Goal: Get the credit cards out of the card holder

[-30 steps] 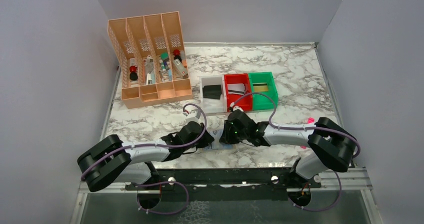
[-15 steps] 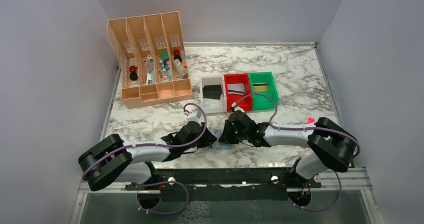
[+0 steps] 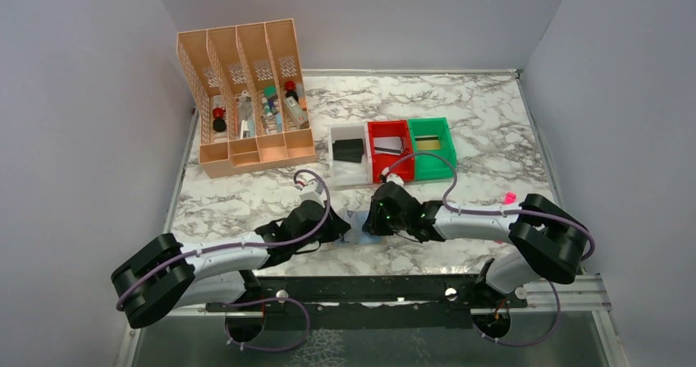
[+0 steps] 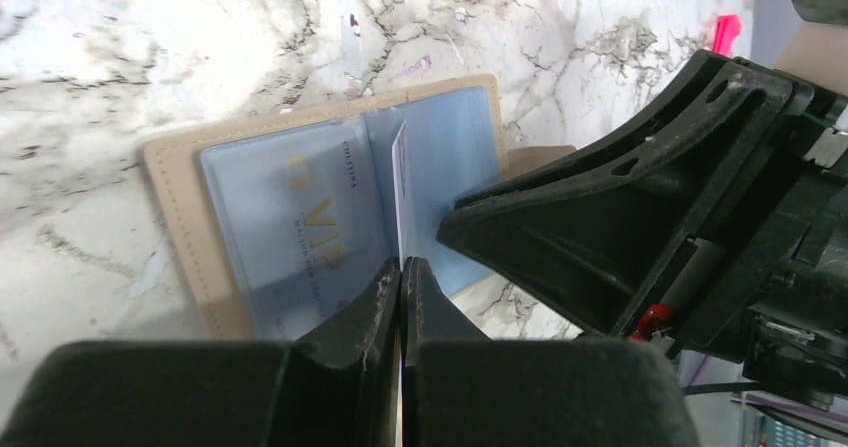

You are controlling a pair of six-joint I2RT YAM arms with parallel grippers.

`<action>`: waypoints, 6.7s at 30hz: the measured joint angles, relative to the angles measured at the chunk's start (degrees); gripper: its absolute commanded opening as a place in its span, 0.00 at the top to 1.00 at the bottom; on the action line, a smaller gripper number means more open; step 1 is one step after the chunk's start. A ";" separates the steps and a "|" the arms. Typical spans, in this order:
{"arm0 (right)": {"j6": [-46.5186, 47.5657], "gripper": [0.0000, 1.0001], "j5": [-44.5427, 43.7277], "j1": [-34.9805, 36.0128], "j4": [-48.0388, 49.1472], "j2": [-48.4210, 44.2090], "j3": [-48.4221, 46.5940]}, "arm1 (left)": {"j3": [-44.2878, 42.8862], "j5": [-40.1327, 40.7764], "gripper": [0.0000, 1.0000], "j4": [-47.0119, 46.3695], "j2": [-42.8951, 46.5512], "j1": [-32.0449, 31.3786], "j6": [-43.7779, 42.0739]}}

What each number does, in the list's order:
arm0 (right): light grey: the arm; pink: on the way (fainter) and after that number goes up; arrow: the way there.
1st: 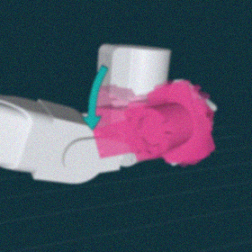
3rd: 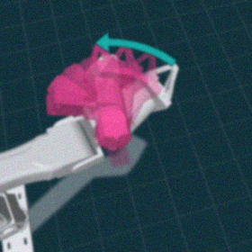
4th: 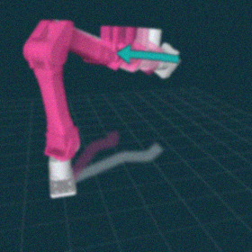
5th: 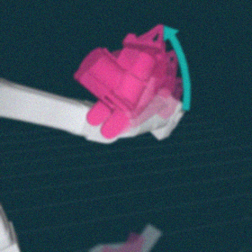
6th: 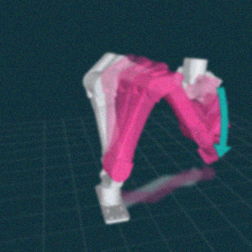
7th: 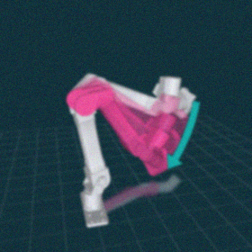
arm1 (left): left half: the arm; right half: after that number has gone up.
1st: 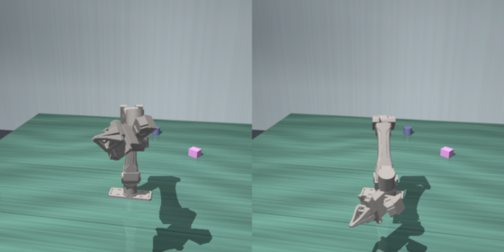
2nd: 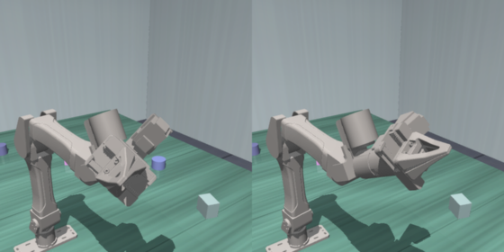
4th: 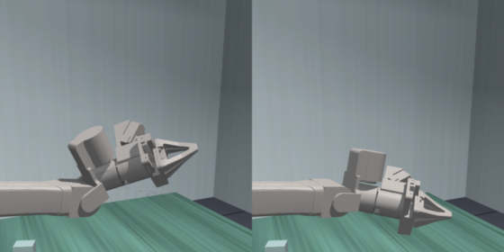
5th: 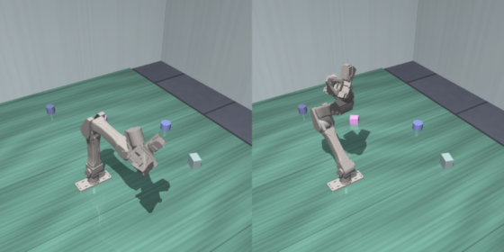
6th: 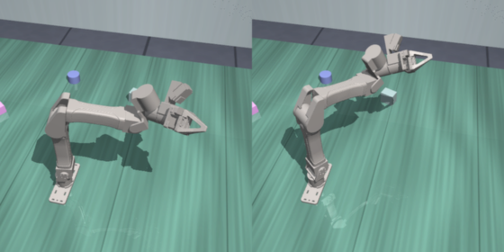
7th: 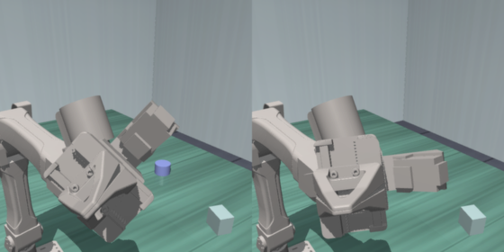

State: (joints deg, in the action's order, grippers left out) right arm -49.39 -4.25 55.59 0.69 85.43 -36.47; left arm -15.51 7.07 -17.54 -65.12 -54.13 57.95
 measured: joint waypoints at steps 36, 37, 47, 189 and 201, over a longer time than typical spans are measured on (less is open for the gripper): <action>11.08 0.61 4.55 -0.04 -3.72 3.69 -5.92 | -0.81 9.05 1.00 17.22 17.20 0.00 -1.86; 11.32 0.58 4.61 -0.04 -3.54 3.13 -5.60 | -0.76 9.05 1.00 17.18 17.20 0.00 -1.88; 12.09 0.40 1.22 -0.11 -3.50 -10.47 -1.55 | -0.68 8.87 1.00 15.50 17.18 0.00 -3.02; 78.88 0.99 -20.35 -14.45 16.04 8.11 -17.05 | -6.03 -1.36 0.02 28.33 25.27 12.74 -15.04; 80.48 0.99 -21.27 -14.45 15.96 16.28 -22.08 | -5.88 -0.15 0.02 30.64 28.81 12.74 -14.43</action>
State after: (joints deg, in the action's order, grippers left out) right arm 31.09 -25.52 41.15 16.64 101.71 -58.54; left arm -21.39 6.92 13.10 -36.32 -41.39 43.53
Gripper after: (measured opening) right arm 0.020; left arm 0.984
